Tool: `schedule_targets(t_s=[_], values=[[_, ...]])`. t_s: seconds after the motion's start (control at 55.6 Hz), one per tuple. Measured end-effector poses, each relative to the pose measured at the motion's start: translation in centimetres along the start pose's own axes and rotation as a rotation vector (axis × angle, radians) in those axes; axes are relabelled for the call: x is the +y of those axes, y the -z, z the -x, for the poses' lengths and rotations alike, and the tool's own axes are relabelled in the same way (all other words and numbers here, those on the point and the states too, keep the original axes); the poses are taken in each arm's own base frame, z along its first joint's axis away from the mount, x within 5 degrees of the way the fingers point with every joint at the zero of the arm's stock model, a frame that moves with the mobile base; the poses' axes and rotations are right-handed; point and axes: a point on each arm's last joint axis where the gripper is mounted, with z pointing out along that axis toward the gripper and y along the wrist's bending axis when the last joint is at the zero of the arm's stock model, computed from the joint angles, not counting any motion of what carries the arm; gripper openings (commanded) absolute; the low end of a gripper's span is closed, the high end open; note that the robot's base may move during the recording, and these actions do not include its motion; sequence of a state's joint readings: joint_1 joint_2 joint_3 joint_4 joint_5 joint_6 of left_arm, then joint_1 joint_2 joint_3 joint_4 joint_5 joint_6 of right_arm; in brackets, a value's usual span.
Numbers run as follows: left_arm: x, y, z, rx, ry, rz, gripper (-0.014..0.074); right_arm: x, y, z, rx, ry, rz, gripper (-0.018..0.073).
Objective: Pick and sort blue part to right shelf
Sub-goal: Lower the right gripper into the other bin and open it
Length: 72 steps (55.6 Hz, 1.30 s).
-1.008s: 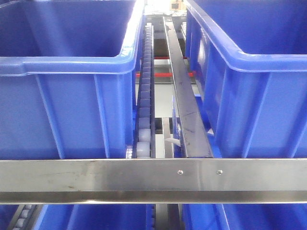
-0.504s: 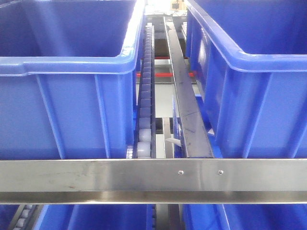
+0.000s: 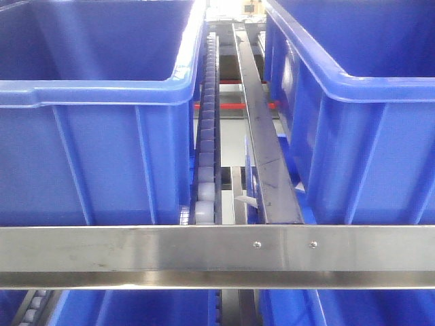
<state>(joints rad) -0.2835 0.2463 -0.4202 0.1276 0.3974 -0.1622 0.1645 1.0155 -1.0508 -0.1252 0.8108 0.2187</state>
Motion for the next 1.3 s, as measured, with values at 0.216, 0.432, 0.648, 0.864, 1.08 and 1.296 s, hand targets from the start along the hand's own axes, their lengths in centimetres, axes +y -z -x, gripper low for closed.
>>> schedule_targets(t_s=[0.216,0.432,0.648,0.864,1.08,1.296], values=[[0.4,0.8,-0.4,0.009,-0.03,0.038,0.0127,-1.1,-5.7,2.5,0.132,0.049,-0.061,0.0227],[0.4,0.8,-0.4,0.017,-0.035,0.043,0.0127,-0.9,-12.7,2.4,0.233,0.091,-0.05,0.0227],[0.5,0.8,-0.5,0.027,-0.032,0.045,0.0127,-0.8,-18.3,0.4,0.34,0.101,-0.049,0.0239],[0.5,0.8,-0.8,0.061,-0.031,0.053,0.0126,-0.8,-20.2,-0.5,0.386,0.105,-0.049,0.0535],[0.6,0.8,-0.9,0.072,-0.031,0.055,0.0126,-0.8,-20.2,-0.3,0.368,0.105,-0.047,0.0588],[0.6,0.8,-1.0,0.079,-0.031,0.057,0.0126,-0.8,-18.4,0.8,0.313,0.103,-0.045,0.0422]])
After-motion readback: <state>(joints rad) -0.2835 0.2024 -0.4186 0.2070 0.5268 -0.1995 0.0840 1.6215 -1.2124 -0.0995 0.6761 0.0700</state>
